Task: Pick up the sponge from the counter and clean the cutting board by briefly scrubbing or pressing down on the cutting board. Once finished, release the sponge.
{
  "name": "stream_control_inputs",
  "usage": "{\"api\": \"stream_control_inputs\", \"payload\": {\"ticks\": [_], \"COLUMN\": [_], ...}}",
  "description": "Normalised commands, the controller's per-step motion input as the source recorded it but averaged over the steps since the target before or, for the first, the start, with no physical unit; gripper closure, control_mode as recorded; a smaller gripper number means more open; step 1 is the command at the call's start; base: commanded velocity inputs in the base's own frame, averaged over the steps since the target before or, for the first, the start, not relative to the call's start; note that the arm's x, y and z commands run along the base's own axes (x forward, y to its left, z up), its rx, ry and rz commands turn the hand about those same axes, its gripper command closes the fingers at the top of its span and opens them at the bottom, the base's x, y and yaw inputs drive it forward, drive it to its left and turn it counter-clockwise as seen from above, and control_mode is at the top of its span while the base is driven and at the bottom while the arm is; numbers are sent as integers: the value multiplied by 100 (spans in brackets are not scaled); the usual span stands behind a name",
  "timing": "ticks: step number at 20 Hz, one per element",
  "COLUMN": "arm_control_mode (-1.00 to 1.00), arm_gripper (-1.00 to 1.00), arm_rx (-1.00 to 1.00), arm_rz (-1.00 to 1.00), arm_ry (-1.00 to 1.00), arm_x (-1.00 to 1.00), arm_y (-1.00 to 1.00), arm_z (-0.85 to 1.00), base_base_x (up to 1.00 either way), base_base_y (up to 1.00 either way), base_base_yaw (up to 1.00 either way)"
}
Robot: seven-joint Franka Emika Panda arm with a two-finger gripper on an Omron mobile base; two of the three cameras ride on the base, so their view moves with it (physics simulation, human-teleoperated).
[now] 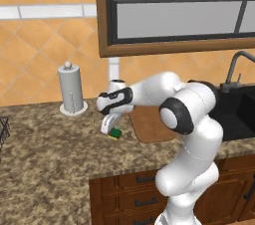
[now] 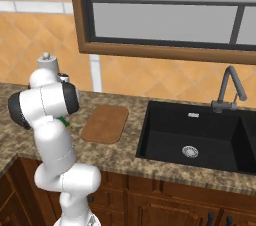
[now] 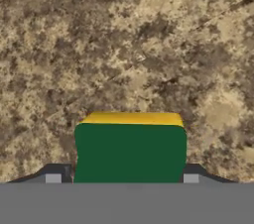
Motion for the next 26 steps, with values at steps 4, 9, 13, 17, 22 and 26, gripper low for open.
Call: {"api": "stream_control_inputs", "payload": {"ticks": [4, 9, 13, 17, 22, 26], "arm_control_mode": [-100, -100, -100, -100, -100, -100], "arm_gripper": [-100, -100, -100, -100, -100, -100], "arm_rx": [13, 11, 9, 0, 1, 12], "arm_rz": [2, 1, 0, -3, -33, -37], "arm_ry": [-2, -1, 0, 5, 0, 3], "arm_x": [-12, -30, -39, -72, -96, -38], "arm_y": [-20, -39, -53, -66, -72, -34], "arm_z": [24, 59, 97, 56, 27, 44], "base_base_x": [0, 0, 0, 0, 0, 0], "base_base_y": [0, 0, 0, 0, 0, 0], "base_base_yaw": [0, 0, 0, 0, 0, 0]}}
